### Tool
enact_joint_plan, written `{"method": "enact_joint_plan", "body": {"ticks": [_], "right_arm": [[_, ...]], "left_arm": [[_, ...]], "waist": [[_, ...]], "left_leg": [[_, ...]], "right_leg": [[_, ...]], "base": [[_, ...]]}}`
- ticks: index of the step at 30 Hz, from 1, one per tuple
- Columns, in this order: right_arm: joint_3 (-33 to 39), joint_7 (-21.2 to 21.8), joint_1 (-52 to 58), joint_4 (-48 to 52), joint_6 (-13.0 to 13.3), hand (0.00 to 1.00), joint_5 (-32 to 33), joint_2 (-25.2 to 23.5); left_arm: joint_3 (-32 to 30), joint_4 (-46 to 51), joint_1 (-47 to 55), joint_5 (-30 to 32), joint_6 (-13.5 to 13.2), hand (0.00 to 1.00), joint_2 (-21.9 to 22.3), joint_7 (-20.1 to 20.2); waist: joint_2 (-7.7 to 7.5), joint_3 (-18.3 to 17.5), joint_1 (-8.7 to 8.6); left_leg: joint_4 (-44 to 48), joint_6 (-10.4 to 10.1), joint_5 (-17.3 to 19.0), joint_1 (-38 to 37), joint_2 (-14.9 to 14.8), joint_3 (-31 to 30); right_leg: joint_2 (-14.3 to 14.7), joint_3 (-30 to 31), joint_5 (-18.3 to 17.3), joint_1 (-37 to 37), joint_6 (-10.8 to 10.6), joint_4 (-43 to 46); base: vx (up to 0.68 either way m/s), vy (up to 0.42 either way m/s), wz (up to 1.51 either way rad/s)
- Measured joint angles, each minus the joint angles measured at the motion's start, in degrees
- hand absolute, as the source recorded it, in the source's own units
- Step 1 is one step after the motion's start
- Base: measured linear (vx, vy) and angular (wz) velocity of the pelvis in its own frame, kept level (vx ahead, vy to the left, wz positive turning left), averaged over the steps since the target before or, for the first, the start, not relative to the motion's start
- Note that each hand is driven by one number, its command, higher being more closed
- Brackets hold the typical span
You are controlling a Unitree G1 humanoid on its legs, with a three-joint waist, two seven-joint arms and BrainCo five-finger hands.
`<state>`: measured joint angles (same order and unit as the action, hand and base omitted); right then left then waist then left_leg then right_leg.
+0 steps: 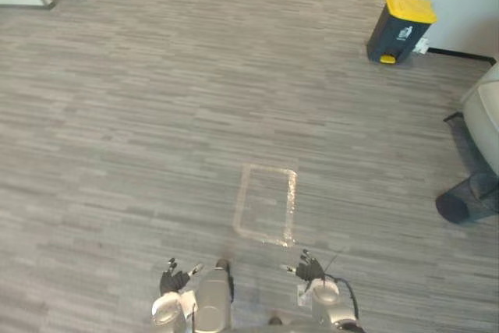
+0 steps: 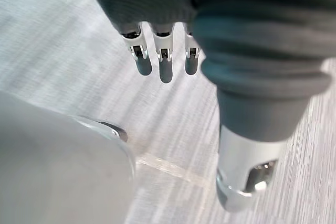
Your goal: Organize the slippers on the shoe rack
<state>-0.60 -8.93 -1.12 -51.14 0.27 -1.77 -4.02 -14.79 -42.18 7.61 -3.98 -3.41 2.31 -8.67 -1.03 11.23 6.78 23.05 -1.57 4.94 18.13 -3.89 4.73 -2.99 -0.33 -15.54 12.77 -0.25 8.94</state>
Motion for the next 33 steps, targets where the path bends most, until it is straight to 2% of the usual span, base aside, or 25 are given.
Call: {"method": "enact_joint_plan", "body": {"ticks": [2,3,5,7,9,10,11,13,14,15,16,17,19,21,22,23,26,27,29,30,31,32,33], "right_arm": [[0.7,-0.2,0.1,0.6,0.1,0.00,-0.4,0.0],[1.1,0.0,0.2,0.6,0.1,0.00,-0.5,0.0],[1.7,0.3,0.6,0.5,0.1,0.00,-0.6,0.0],[2.2,0.5,1.1,0.5,0.1,0.00,-0.6,0.0],[2.4,1.0,0.9,0.2,0.1,0.00,-0.7,0.1],[2.6,1.2,0.8,-0.3,0.1,0.00,-0.7,0.2],[2.7,1.1,0.3,-2.1,0.2,0.00,-0.8,0.4],[2.6,1.2,-0.9,-3.8,0.2,0.00,-1.0,0.5],[2.7,1.2,-1.4,-4.5,0.2,0.00,-1.2,0.5],[2.7,1.2,-1.0,-4.5,0.2,0.00,-1.5,0.5],[2.8,1.2,-0.8,-4.4,0.2,0.00,-2.0,0.6],[3.8,1.2,-0.7,-4.3,0.2,0.00,-2.4,0.8],[4.4,1.3,-0.2,-4.1,0.2,0.00,-2.5,0.4],[4.3,1.1,0.6,-3.5,0.2,0.00,-2.5,0.1],[4.3,1.0,0.7,-3.6,0.2,0.00,-2.3,0.1],[4.3,1.0,0.7,-3.6,0.1,0.00,-2.1,0.0],[4.4,0.9,0.6,-3.8,0.2,0.00,-2.1,0.2],[4.5,0.8,0.7,-3.8,0.2,0.00,-2.1,0.2],[4.4,0.7,0.7,-3.8,0.1,0.00,-2.1,0.0],[4.3,0.5,0.7,-3.9,0.1,0.00,-2.1,0.0],[4.3,0.3,0.8,-3.9,0.0,0.00,-2.1,0.1],[4.0,0.2,1.1,-3.9,0.0,0.00,-2.1,0.2],[3.6,0.0,1.5,-3.9,-0.2,0.00,-2.1,0.2]], "left_arm": [[0.2,-0.4,0.1,0.1,0.2,0.00,-0.2,-0.1],[0.7,-1.1,-0.1,0.3,0.4,0.00,-0.6,-0.1],[1.5,-2.3,-0.4,0.3,0.5,0.00,-0.8,-0.1],[3.3,-2.6,-1.2,0.3,0.7,0.00,-0.8,0.0],[3.5,-3.9,-2.2,0.3,0.8,0.00,-0.7,0.0],[3.5,-4.5,-2.4,0.3,0.8,0.00,-0.8,0.0],[3.8,-5.1,-2.4,0.3,0.9,0.00,-1.1,0.1],[5.3,-6.3,-2.5,0.3,1.0,0.00,-2.1,0.3],[6.0,-6.9,-2.5,0.5,1.0,0.00,-2.9,0.7],[6.0,-6.9,-2.3,0.6,1.0,0.00,-3.3,1.2],[5.9,-7.4,-2.6,0.7,1.1,0.00,-2.8,1.3],[5.7,-7.3,-2.1,1.5,1.2,0.00,-2.3,1.3],[5.1,-6.2,-0.8,1.7,1.3,0.00,-1.6,1.3],[4.5,-5.0,0.1,1.8,1.3,0.00,-1.1,1.3],[4.4,-4.9,0.3,1.8,1.3,0.00,-1.0,1.4],[4.2,-4.5,0.3,1.8,1.3,0.00,-1.0,1.4],[3.2,-4.3,0.2,1.7,1.1,0.00,-1.0,1.4],[3.0,-4.3,0.3,1.7,1.0,0.00,-0.9,1.3],[2.7,-4.0,0.0,1.6,0.7,0.00,-0.6,1.3],[2.5,-4.0,-0.1,1.5,0.3,0.00,-0.4,1.2],[2.1,-3.9,-0.1,1.5,0.1,0.00,0.1,1.1],[2.1,-4.0,0.1,1.2,0.0,0.00,0.5,1.1],[1.7,-4.2,0.6,0.2,-0.1,0.00,1.2,1.1]], "waist": [[-0.34,-0.2,-0.03],[-0.35,-0.1,-0.30],[-0.28,-0.1,-0.60],[0.29,0.0,-1.61],[0.47,0.1,-1.84],[0.40,0.1,-1.84],[0.48,0.2,-2.15],[0.09,0.1,-3.06],[-0.66,0.0,-3.69],[-1.61,-0.3,-3.73],[-0.83,-0.1,-3.98],[0.41,-0.6,-3.64],[1.30,-0.8,-3.62],[3.03,-1.1,-3.46],[3.16,-0.9,-3.35],[3.03,-0.7,-3.27],[2.27,-0.5,-2.86],[1.86,-0.4,-2.59],[1.68,-0.3,-1.53],[1.65,-0.3,-1.35],[2.04,-0.4,-1.29],[2.63,-0.7,-1.14],[3.49,-1.6,-0.84]], "left_leg": [[1.5,2.2,3.3,-2.8,0.3,3.6],[1.6,3.2,5.7,-6.4,0.7,5.8],[-0.2,3.3,7.7,-12.3,1.9,7.7],[-4.1,3.5,9.1,-18.5,2.1,9.3],[-7.1,3.2,9.9,-22.5,1.4,11.4],[-8.3,3.0,10.0,-24.3,1.2,12.7],[-9.5,2.3,10.4,-26.4,0.5,14.2],[-10.4,1.1,11.1,-27.9,0.4,15.6],[-11.0,0.4,11.5,-29.2,1.4,15.1],[-11.1,-0.8,12.4,-30.4,2.5,14.4],[-11.1,-1.6,13.3,-31.7,1.6,13.3],[-9.5,-1.8,13.3,-32.0,0.1,12.5],[1.3,-2.1,13.5,-28.0,-2.9,10.5],[21.4,-2.0,11.8,-19.4,-8.4,7.9],[25.7,-2.3,12.5,-17.5,-9.7,7.1],[27.6,-2.6,13.5,-16.1,-10.1,6.6],[20.4,-2.3,15.8,-13.7,-8.0,4.9],[15.9,-2.2,15.8,-12.5,-6.4,3.0],[5.4,-1.9,14.9,-10.4,-1.6,-5.0],[0.7,-1.4,13.2,-9.3,1.0,-10.9],[-2.4,-1.1,11.2,-9.1,2.3,-15.2],[-4.2,-1.6,8.6,-9.2,2.5,-17.7],[-4.1,-2.7,3.8,-10.2,2.1,-17.0]], "right_leg": [[-2.4,0.2,0.7,-4.1,-1.7,11.0],[-4.4,-0.9,2.4,-8.0,-3.7,22.0],[-8.5,-5.1,2.6,-13.5,-3.7,37.4],[-11.2,-13.0,1.5,-17.9,-2.7,43.2],[-11.4,-20.4,0.2,-22.2,-1.7,39.0],[-10.9,-23.6,0.2,-23.1,-1.7,34.6],[-9.0,-27.1,1.1,-24.0,-1.5,26.1],[-5.8,-28.9,6.5,-24.8,-0.7,13.2],[-4.9,-28.5,11.2,-24.7,0.6,7.7],[-4.9,-26.9,15.6,-24.4,3.8,6.5],[-4.1,-26.9,15.7,-23.9,6.4,7.6],[-2.8,-27.6,13.3,-23.2,5.5,7.1],[-0.3,-27.8,11.9,-20.9,5.2,4.6],[4.1,-26.2,11.3,-17.0,6.3,0.7],[5.2,-25.1,10.4,-15.9,7.3,0.4],[5.9,-23.7,10.2,-14.5,7.3,0.4],[5.9,-18.3,9.4,-10.5,7.2,-0.5],[5.7,-16.3,9.5,-10.1,6.8,-1.0],[4.3,-11.0,9.0,-9.6,5.5,-1.3],[3.6,-8.3,8.4,-9.3,4.7,-1.2],[3.2,-6.6,8.2,-9.2,3.6,-1.2],[3.2,-5.3,7.5,-8.9,2.5,-0.9],[3.5,-3.3,6.5,-8.6,1.1,-0.3]], "base": [[0.59,0.366,-0.90],[0.46,0.329,-0.79],[0.44,0.289,-0.64],[0.37,0.196,-0.41],[0.32,0.115,-0.44],[0.33,0.056,-0.63],[0.41,0.051,-0.66],[0.33,0.004,-0.40],[0.37,-0.080,0.07],[0.42,-0.111,0.22],[0.46,-0.136,0.20],[0.44,-0.166,0.12],[0.42,-0.211,-0.06],[0.37,-0.143,-0.44],[0.37,-0.079,-0.66],[0.41,-0.036,-0.84],[0.32,0.027,-0.93],[0.33,0.158,-1.23],[0.26,0.203,-1.29],[0.21,0.218,-1.08],[0.20,0.227,-1.00],[0.20,0.263,-0.96],[0.18,0.242,-0.91]]}}
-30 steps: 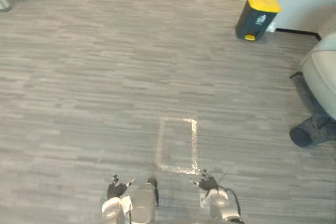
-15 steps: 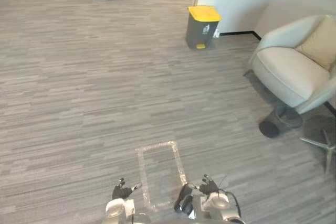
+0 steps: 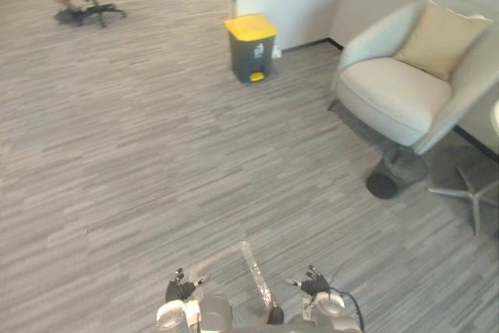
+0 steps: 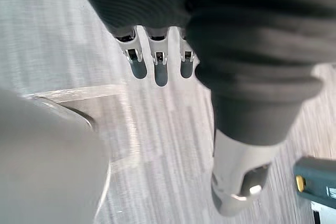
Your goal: Organize the slippers on the shoe rack
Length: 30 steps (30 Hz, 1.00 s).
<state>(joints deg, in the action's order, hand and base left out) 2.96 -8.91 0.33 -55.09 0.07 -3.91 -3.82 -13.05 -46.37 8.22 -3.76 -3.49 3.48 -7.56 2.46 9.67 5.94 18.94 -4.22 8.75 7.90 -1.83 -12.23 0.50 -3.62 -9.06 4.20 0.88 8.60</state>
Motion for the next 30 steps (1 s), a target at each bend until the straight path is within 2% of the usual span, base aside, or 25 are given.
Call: {"method": "enact_joint_plan", "body": {"ticks": [1,2,3,5,7,8,9,11,12,14,16,17,19,20,22,23,26,28,29,30], "right_arm": [[-0.4,-0.1,0.0,0.0,-0.1,0.00,0.0,0.0],[-1.8,0.2,0.0,0.1,-0.1,0.00,-0.1,-0.1],[-1.9,0.1,0.0,0.1,-0.1,0.00,-0.1,-0.2],[-1.3,0.1,0.9,0.2,-0.1,0.00,-0.1,-0.2],[-0.7,0.1,1.5,0.4,-0.1,0.00,-0.1,-0.2],[-0.7,0.2,1.7,0.4,0.0,0.00,-0.1,-0.2],[-0.3,0.4,2.0,0.3,0.0,0.00,-0.1,-0.2],[1.1,0.6,2.0,0.0,0.3,0.00,-0.2,-0.2],[1.5,0.6,2.0,-0.3,0.4,0.00,-0.6,-0.1],[1.7,0.5,1.2,-1.4,0.5,0.00,-0.6,0.4],[1.7,0.5,-0.7,-2.7,0.7,0.00,-0.7,1.8],[1.7,0.4,-0.8,-2.7,0.8,0.00,-0.7,2.1],[2.7,0.4,-0.7,-2.7,1.0,0.00,-0.5,2.4],[3.2,0.3,-0.6,-2.7,0.9,0.00,-0.5,2.4],[3.5,0.0,-0.5,-2.3,0.9,0.00,-0.5,2.5],[3.7,-0.3,-0.5,-2.3,0.8,0.00,-0.4,2.8],[3.8,-0.8,-1.1,-2.1,0.7,0.00,-0.1,2.8],[3.8,-0.8,-0.8,-2.1,0.6,0.00,-0.1,2.9],[3.9,-0.8,-0.3,-2.1,0.5,0.00,-0.1,3.3],[3.8,-0.7,-0.5,-1.9,0.3,0.00,-0.1,2.9]], "left_arm": [[-0.6,0.0,0.0,-0.3,0.0,0.00,0.1,0.0],[-1.4,0.0,0.0,-0.5,0.0,0.00,-0.4,0.0],[-1.8,-0.3,0.1,-0.5,0.0,0.00,-1.0,0.0],[-1.8,-0.7,0.2,-0.5,0.1,0.00,-2.0,0.0],[-1.8,-1.9,-0.3,-0.3,0.1,0.00,-2.2,0.0],[-1.7,-2.5,-0.5,-0.3,0.1,0.00,-2.2,0.0],[-1.4,-3.0,-0.5,-0.3,0.1,0.00,-2.2,0.0],[-0.4,-3.9,-0.7,-0.3,0.0,0.00,-2.7,0.0],[0.0,-4.1,-0.7,-0.3,0.0,0.00,-3.1,0.0],[0.8,-5.0,-1.4,-0.3,-0.1,0.00,-3.3,0.0],[1.8,-6.0,-2.6,-0.4,0.0,0.00,-3.2,0.0],[1.8,-6.2,-2.9,-0.4,0.0,0.00,-3.0,0.0],[1.7,-5.5,-3.1,-0.4,-0.1,0.00,-2.7,0.0],[1.7,-4.5,-3.0,-0.4,-0.1,0.00,-2.6,0.0],[1.7,-3.8,-2.7,-0.3,0.0,0.00,-2.4,0.0],[1.7,-3.8,-2.4,-0.3,0.0,0.00,-2.3,0.0],[1.5,-3.4,-2.5,-0.4,0.0,0.00,-2.3,-0.1],[1.2,-2.5,-1.8,-0.5,0.0,0.00,-1.9,-0.1],[1.0,-2.6,-1.8,-1.2,-0.1,0.00,-1.0,-0.2],[1.0,-2.8,-1.4,-1.1,0.0,0.00,-1.2,-0.5]], "waist": [[0.07,-0.4,0.04],[-1.66,-1.0,0.56],[-2.68,-1.4,0.76],[-4.13,-2.3,0.68],[-4.15,-2.2,0.57],[-3.79,-1.9,0.49],[-3.43,-1.6,0.37],[-3.49,-1.6,0.28],[-3.96,-1.7,0.23],[-4.16,-1.4,0.21],[-2.20,0.4,-0.31],[-1.76,0.7,-0.61],[-0.79,1.7,-0.46],[-0.51,1.9,0.11],[0.32,2.2,0.40],[0.71,2.0,0.42],[0.15,2.4,0.45],[0.47,2.0,0.49],[1.69,1.2,0.57],[1.28,0.7,0.63]], "left_leg": [[0.3,0.1,-0.7,-0.4,-0.3,2.2],[-0.8,0.9,-0.2,-1.9,0.2,5.4],[-1.7,1.7,0.3,-2.9,0.9,8.0],[-3.4,2.9,0.8,-5.3,1.7,11.7],[-5.4,3.6,1.2,-9.2,1.2,15.4],[-6.4,3.6,1.2,-11.0,0.8,17.2],[-7.2,3.6,1.2,-13.2,0.2,20.0],[-8.2,3.6,1.2,-15.1,-0.5,23.7],[-8.3,3.6,1.3,-15.5,-0.6,25.0],[-9.1,3.4,1.4,-16.0,-0.9,25.7],[-7.3,2.5,2.1,-15.5,-2.3,25.5],[-4.8,2.1,2.9,-14.6,-3.1,25.0],[8.5,0.9,5.7,-10.2,-6.7,23.4],[14.5,0.9,5.7,-7.9,-8.0,22.9],[22.9,1.8,5.6,-4.5,-9.7,21.3],[23.4,2.4,7.4,-4.2,-9.3,18.8],[15.3,1.7,9.7,-3.8,-6.2,14.0],[6.6,1.1,9.0,-4.1,-4.0,8.6],[3.1,-0.7,5.6,-4.5,-3.8,7.3],[1.2,0.1,5.3,-5.1,-3.0,8.7]], "right_leg": [[-0.4,1.1,-0.6,0.3,-0.9,0.3],[-2.6,0.9,-0.8,0.7,-1.5,0.3],[-4.8,1.0,-0.6,0.4,-2.3,0.5],[-6.8,1.0,-0.6,-0.2,-3.7,2.3],[-7.6,-0.8,-0.9,-1.4,-4.1,7.1],[-8.2,-3.2,-1.3,-2.7,-4.4,10.8],[-10.1,-9.8,-1.9,-4.2,-3.9,15.3],[-13.4,-22.5,-0.9,-4.0,-2.6,15.4],[-13.9,-27.0,0.3,-4.0,-2.0,13.6],[-12.1,-28.7,0.3,-3.6,-1.9,9.3],[-8.7,-26.5,2.4,-1.7,-0.9,3.5],[-7.4,-25.9,3.0,-1.0,-0.8,1.9],[-4.6,-24.5,2.7,0.8,-0.4,-1.2],[-3.9,-23.4,2.5,1.2,-0.1,-1.3],[-2.2,-21.2,2.2,2.0,0.3,-1.3],[-1.7,-18.8,2.2,1.8,0.3,-1.3],[-2.3,-13.6,2.2,1.3,0.3,-1.2],[-2.8,-11.0,2.1,0.5,-0.6,-0.8],[-2.2,-9.2,2.7,0.1,-1.8,-1.0],[-2.9,-8.1,4.0,0.8,-2.9,-2.8]], "base": [[0.25,0.323,-1.13],[0.26,0.327,-1.15],[0.24,0.313,-1.08],[0.22,0.258,-0.91],[0.22,0.204,-0.92],[0.15,0.124,-0.99],[0.11,0.100,-0.99],[0.07,0.071,-0.94],[0.09,-0.022,-0.89],[0.11,-0.082,-0.79],[0.02,-0.107,-0.67],[-0.01,-0.103,-0.46],[-0.05,-0.105,-0.38],[-0.06,-0.078,-0.53],[0.03,-0.024,-0.70],[0.08,0.034,-0.91],[0.06,0.071,-0.80],[0.05,0.161,-0.83],[0.15,0.220,-0.77],[0.14,0.148,-0.60]]}}
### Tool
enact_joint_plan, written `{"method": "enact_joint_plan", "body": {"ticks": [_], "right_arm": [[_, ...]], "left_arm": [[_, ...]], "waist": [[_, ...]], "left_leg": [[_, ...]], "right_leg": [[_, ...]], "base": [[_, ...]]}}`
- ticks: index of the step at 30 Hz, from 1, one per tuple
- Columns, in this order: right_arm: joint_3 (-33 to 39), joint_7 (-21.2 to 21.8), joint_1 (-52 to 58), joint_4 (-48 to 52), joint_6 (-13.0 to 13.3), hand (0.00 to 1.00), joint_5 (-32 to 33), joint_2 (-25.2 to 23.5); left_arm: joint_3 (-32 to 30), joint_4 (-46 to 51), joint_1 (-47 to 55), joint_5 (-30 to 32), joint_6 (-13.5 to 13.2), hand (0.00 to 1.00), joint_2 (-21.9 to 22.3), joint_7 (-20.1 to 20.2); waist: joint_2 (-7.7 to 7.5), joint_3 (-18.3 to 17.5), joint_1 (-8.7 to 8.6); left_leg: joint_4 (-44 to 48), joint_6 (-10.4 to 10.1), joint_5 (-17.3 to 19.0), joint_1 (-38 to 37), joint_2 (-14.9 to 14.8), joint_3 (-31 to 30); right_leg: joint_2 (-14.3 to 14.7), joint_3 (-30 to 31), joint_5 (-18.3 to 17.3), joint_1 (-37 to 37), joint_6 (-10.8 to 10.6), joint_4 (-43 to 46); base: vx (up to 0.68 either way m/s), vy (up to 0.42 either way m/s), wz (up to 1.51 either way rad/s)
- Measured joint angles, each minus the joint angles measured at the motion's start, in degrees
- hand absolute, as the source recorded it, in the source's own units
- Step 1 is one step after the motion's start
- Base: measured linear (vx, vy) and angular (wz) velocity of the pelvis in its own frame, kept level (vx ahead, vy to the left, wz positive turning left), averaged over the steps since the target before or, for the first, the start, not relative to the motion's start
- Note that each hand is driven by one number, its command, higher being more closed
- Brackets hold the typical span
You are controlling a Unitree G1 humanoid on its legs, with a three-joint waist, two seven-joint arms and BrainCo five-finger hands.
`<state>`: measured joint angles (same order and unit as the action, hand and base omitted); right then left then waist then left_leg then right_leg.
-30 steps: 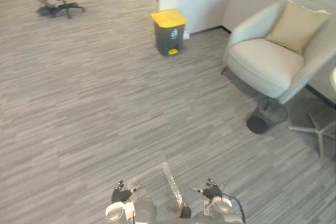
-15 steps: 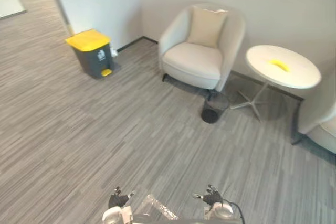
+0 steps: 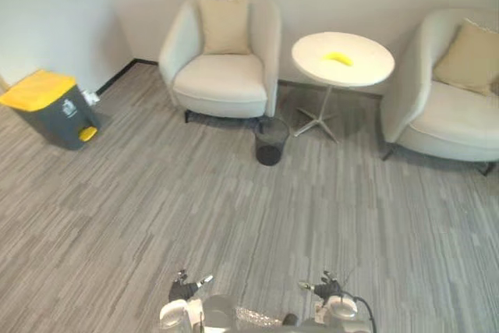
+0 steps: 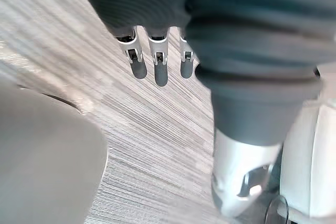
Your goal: Organize the slippers on the shoe rack
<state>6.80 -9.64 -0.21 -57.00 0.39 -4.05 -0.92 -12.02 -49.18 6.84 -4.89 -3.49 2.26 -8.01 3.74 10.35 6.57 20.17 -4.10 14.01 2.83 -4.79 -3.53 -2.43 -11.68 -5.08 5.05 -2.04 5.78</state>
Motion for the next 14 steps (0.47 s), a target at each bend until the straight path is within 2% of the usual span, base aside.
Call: {"method": "enact_joint_plan", "body": {"ticks": [2,4,7,10,14], "right_arm": [[0.3,-0.2,0.9,0.0,-0.2,0.00,0.0,-1.0],[0.2,-0.3,1.1,0.0,-0.2,0.00,0.0,-1.5],[0.3,-0.4,1.6,-0.1,-0.3,0.00,0.0,-1.9],[1.6,-0.5,1.9,-0.1,-0.3,0.00,0.0,-2.5],[2.4,-0.5,2.1,0.0,-0.3,0.00,0.0,-2.9]], "left_arm": [[-0.6,0.1,-0.1,0.1,-0.1,0.00,0.0,-0.7],[-0.7,0.0,0.1,0.3,0.0,0.00,-0.1,-0.8],[-0.6,-1.2,-0.5,0.4,0.0,0.00,0.3,-0.8],[-0.6,-1.9,-0.6,0.4,0.0,0.00,0.7,-0.8],[-0.6,-2.3,-0.5,1.3,0.0,0.00,0.8,-0.7]], "waist": [[-1.65,-0.8,-0.15],[-2.26,-1.4,-0.21],[-2.14,-2.0,-0.25],[-1.49,-3.1,-0.32],[-1.52,-3.3,-0.36]], "left_leg": [[-2.2,0.8,-1.3,-1.9,0.9,2.8],[-4.0,0.9,-1.3,-4.1,2.1,3.9],[-7.0,1.1,-1.4,-7.1,3.2,4.6],[-7.3,1.1,-1.4,-7.2,3.3,4.6],[-7.5,1.1,-1.5,-9.0,3.1,4.6]], "right_leg": [[-1.6,0.9,1.3,0.3,-0.6,-1.6],[-2.6,1.6,1.1,1.4,-1.2,-2.3],[-3.6,1.5,0.9,3.4,-1.6,-4.2],[-3.6,0.9,0.8,3.7,-1.6,-4.6],[-3.6,-0.1,0.8,6.1,-1.6,-5.7]], "base": [[0.22,0.165,-0.40],[0.24,0.144,-0.26],[0.19,0.074,-0.07],[0.16,0.009,-0.02],[0.11,-0.020,0.02]]}}
